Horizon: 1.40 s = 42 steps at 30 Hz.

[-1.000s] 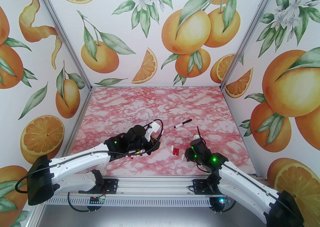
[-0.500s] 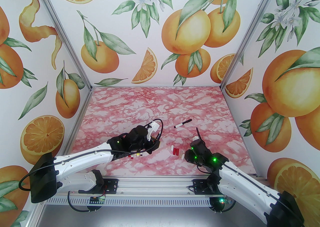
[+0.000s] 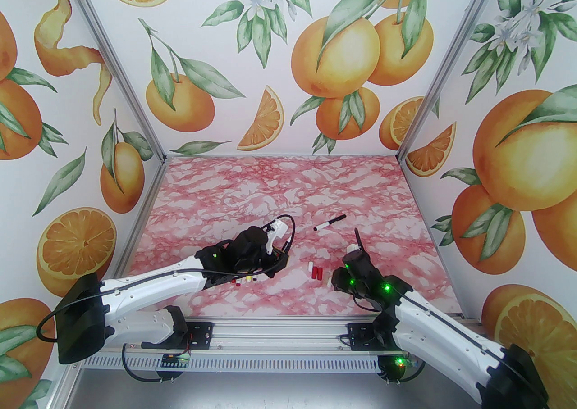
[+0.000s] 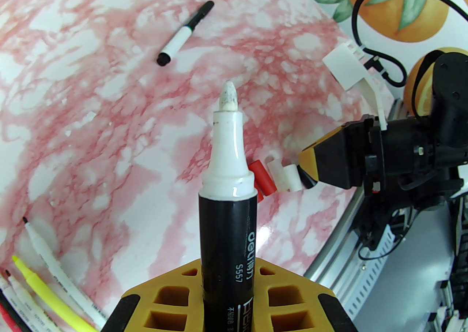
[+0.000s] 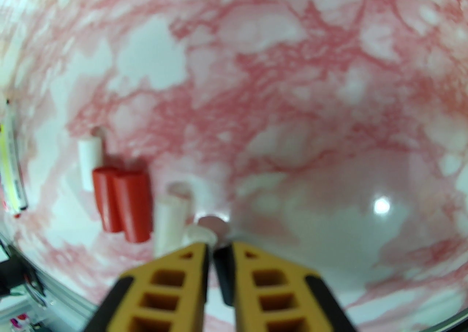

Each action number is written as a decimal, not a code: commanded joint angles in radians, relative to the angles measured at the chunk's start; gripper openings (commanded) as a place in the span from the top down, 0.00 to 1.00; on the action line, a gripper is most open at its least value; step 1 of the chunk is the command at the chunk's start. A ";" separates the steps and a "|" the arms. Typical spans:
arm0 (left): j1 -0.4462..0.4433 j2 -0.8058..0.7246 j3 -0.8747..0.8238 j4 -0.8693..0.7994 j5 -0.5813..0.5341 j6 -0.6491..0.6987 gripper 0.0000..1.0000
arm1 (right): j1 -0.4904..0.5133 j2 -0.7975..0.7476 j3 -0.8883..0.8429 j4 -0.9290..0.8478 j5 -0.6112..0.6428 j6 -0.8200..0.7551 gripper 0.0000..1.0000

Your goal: Open the pen caps

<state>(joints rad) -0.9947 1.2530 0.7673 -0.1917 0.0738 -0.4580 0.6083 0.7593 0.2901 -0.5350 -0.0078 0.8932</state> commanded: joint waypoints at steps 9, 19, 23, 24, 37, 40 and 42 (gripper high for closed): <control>-0.012 0.013 -0.059 -0.065 -0.247 -0.240 0.95 | 0.005 -0.138 0.087 -0.045 -0.022 -0.075 0.71; -0.022 0.142 -0.048 -0.119 -0.321 -0.354 0.95 | 0.005 -0.204 0.202 -0.026 -0.268 -0.215 0.20; -0.025 0.185 -0.037 -0.120 -0.348 -0.387 0.93 | 0.005 -0.203 0.240 -0.053 -0.302 -0.253 0.03; -0.025 0.196 -0.032 -0.118 -0.347 -0.387 0.93 | 0.005 -0.203 0.246 -0.059 -0.304 -0.261 0.01; -0.025 0.348 0.073 -0.169 -0.383 -0.381 0.87 | 0.003 -0.239 0.230 -0.075 -0.266 -0.267 0.00; -0.023 0.368 0.086 -0.183 -0.395 -0.377 0.87 | 0.002 -0.239 0.228 -0.079 -0.259 -0.263 0.00; -0.026 0.374 0.088 -0.184 -0.403 -0.374 0.87 | 0.003 -0.240 0.227 -0.076 -0.258 -0.261 0.00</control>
<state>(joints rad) -1.0176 1.6135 0.8246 -0.3424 -0.2924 -0.8303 0.6083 0.5289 0.5137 -0.6025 -0.2806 0.6373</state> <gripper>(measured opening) 0.179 0.996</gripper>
